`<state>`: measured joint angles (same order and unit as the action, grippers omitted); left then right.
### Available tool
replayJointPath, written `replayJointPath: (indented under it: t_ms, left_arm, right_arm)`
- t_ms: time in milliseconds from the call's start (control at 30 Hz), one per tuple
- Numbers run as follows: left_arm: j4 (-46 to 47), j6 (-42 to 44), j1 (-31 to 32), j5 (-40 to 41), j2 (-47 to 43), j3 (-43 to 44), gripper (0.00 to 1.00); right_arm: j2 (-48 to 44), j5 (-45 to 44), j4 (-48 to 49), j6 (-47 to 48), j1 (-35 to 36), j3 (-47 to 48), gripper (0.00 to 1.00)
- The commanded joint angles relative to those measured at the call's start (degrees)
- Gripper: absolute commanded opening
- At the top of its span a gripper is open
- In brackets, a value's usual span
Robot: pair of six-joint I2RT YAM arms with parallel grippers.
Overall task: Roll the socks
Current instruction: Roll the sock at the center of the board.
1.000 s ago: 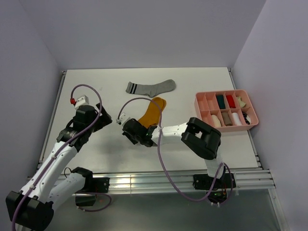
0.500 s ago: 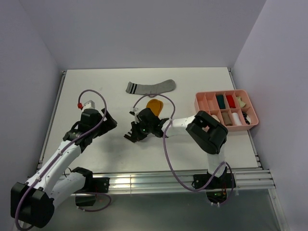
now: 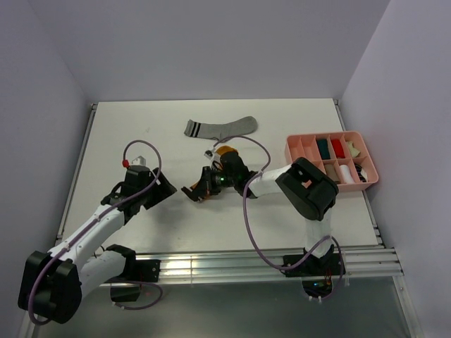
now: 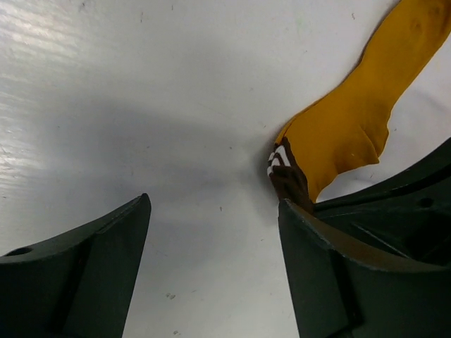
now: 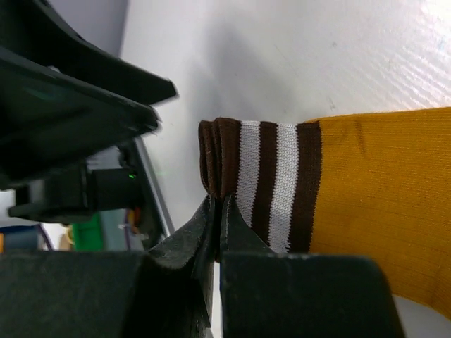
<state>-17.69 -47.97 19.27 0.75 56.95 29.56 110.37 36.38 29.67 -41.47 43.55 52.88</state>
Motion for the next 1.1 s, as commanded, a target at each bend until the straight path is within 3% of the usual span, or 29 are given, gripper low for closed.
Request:
replayJointPath:
  t_ms: [0, 167, 667, 1067]
  left_arm:
    - [4.33, -2.04, -0.02, -3.13, 0.62, -1.26, 0.75]
    - [6.17, -2.66, -0.02, -3.92, 1.41, -2.93, 0.66]
    - [11.45, -3.80, 1.30, -8.66, 9.84, -3.81, 0.59]
    - [16.46, -5.03, 4.64, -7.17, 18.46, -2.76, 0.51]
  right_arm:
    - [1.25, 3.08, 9.07, -7.21, -1.01, -1.81, 0.00]
    - [4.33, 3.44, 13.48, -11.78, -2.77, -4.80, 0.00]
    - [8.90, 2.12, 10.58, -14.34, -4.17, -6.04, 0.00]
    - [9.16, 2.64, 8.83, -13.64, -4.61, -5.16, 0.00]
